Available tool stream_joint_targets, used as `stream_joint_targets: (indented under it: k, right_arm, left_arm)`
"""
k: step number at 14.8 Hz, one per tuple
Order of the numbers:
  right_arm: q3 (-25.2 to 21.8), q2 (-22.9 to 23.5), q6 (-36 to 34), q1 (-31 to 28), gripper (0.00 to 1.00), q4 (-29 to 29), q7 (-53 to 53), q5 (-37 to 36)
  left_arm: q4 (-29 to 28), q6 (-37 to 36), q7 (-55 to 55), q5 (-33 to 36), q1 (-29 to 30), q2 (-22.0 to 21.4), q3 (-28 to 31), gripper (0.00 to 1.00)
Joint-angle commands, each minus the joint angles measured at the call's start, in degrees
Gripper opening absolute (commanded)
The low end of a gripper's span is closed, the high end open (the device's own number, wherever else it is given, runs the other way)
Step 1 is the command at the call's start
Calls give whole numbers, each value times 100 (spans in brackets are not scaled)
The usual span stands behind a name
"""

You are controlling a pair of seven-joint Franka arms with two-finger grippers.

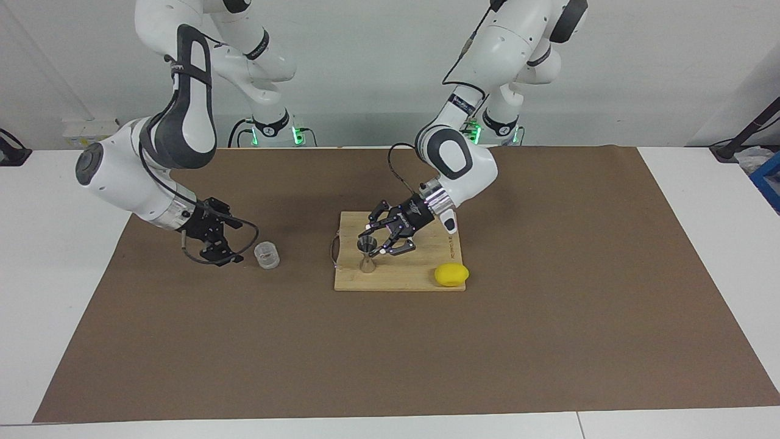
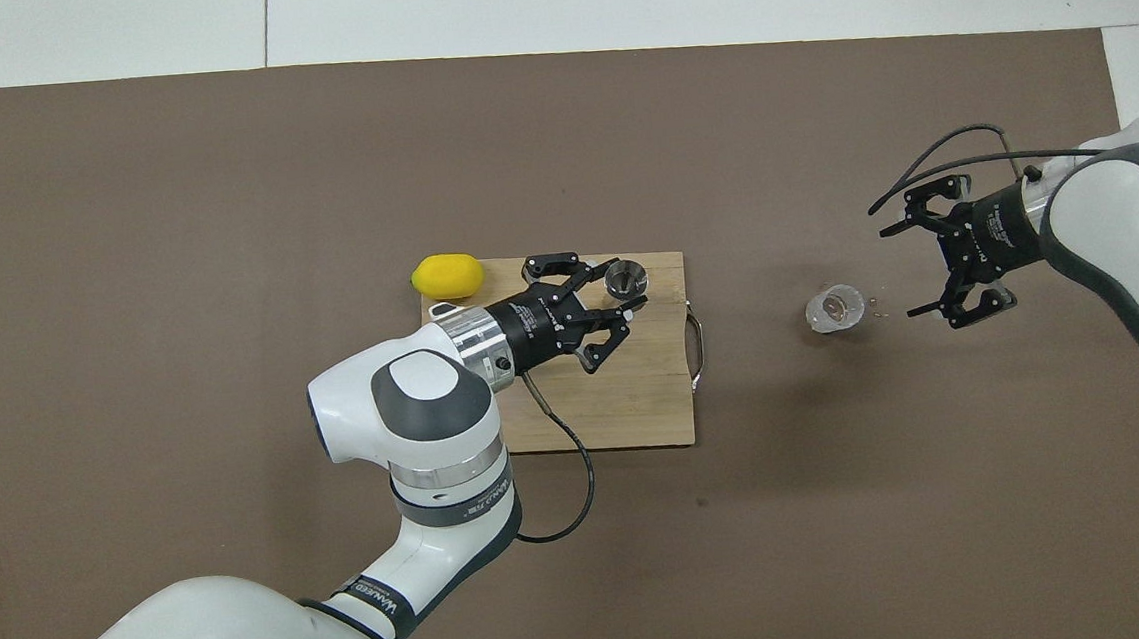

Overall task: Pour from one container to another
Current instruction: 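Set the metal cup on the board while the right gripper reaches the clear cup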

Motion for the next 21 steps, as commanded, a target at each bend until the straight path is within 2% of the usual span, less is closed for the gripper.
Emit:
stream_joint_targets:
  k: [1,5,8,13,16,19,21]
  right_arm:
    - [17,104,318,-147,100,-313,-437,368]
    - [17,508,284,-454,100,-375,-1325,887]
    - [8,676,449,-473,100,-664,-1914,1474]
    - [17,641,784,-245,100,-989,-1951,1933]
    - [17,623,811,-148,100,-1034,-1934,2004]
    - [17,615,767,-139,100,-1025,-1933,2022]
    - [17,615,767,-139,100,-1025,-1942,2022]
  left_arm:
    - [-6,235,78,-78,-105,26,62,100]
    - [2,244,78,-78,-140,18,62,100]
    - [11,297,69,-60,-210,-87,62,100]
    - [-121,517,-264,-16,-131,-842,54,100]
    - [-86,543,-291,53,105,-1089,71,100]
    - [-59,700,-291,509,500,-1282,71,100]
    - [-24,763,-291,1306,746,-1344,71,100]
